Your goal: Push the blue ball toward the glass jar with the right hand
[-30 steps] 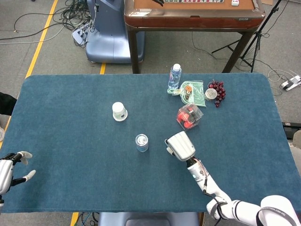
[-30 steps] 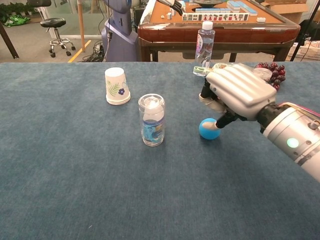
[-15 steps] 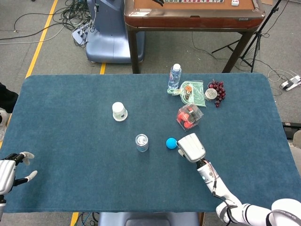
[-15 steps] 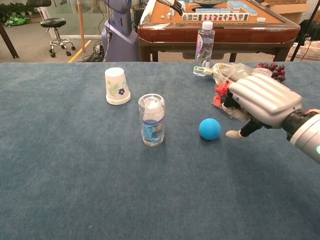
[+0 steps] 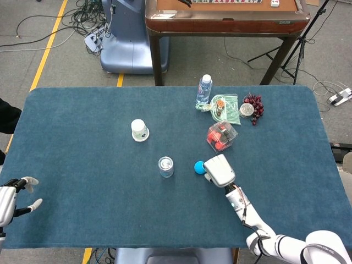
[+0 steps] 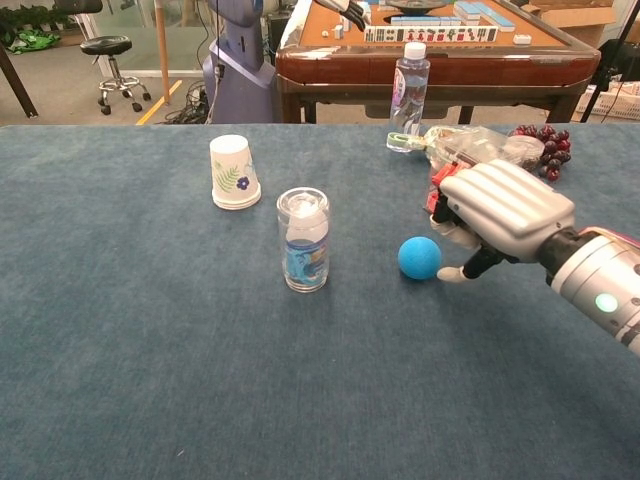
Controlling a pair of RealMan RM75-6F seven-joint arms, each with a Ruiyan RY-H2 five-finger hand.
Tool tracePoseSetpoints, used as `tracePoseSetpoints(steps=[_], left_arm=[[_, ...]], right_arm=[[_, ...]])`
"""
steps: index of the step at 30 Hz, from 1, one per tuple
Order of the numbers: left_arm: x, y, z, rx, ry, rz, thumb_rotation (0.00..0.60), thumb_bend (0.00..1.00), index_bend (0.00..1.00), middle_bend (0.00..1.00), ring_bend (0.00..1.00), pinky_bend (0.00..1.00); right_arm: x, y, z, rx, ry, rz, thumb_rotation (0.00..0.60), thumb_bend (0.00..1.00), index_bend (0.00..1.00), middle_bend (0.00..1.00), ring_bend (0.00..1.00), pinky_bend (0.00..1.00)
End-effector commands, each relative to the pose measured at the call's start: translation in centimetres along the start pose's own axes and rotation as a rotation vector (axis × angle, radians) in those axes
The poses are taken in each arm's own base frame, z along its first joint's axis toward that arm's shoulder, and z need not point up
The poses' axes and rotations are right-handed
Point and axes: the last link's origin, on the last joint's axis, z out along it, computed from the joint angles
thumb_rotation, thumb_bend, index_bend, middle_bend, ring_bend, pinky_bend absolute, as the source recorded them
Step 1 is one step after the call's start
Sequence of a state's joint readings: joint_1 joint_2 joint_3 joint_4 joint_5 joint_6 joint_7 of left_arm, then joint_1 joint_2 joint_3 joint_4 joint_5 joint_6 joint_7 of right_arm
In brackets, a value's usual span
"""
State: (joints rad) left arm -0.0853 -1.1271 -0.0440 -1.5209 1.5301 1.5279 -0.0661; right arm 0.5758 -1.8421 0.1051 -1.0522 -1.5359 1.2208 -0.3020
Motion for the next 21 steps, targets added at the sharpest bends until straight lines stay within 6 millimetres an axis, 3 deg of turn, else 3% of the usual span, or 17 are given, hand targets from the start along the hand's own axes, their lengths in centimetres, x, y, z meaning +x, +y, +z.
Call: tracePoseSetpoints(steps=[1,11,21], left_arm=[[0.1,0.0,0.0,0.0,0.003,-0.003,0.6,0.06,0.45,0.56,0.48,0.66],[0.3,-0.1,-0.1,0.0,0.007,-0.007,0.6,0.06,0.45,0.56,0.48,0.66],[0.2,0.0,-0.1,-0.002,0.003,-0.005,0.6,0.06,0.45,0.56,0.48,0.66]], right_arm=[[-0.1,-0.3,0.5,0.004,0.005,0.003,0.6,0.0,1.0,1.0,1.0,1.0],[1.2,-0.7,2.4,0.001,0.095,0.019,0.6,0.0,1.0,1.0,1.0,1.0],[2.1,-0.8,1.2,0.022,0.121,0.04,0.6,0.0,1.0,1.0,1.0,1.0]])
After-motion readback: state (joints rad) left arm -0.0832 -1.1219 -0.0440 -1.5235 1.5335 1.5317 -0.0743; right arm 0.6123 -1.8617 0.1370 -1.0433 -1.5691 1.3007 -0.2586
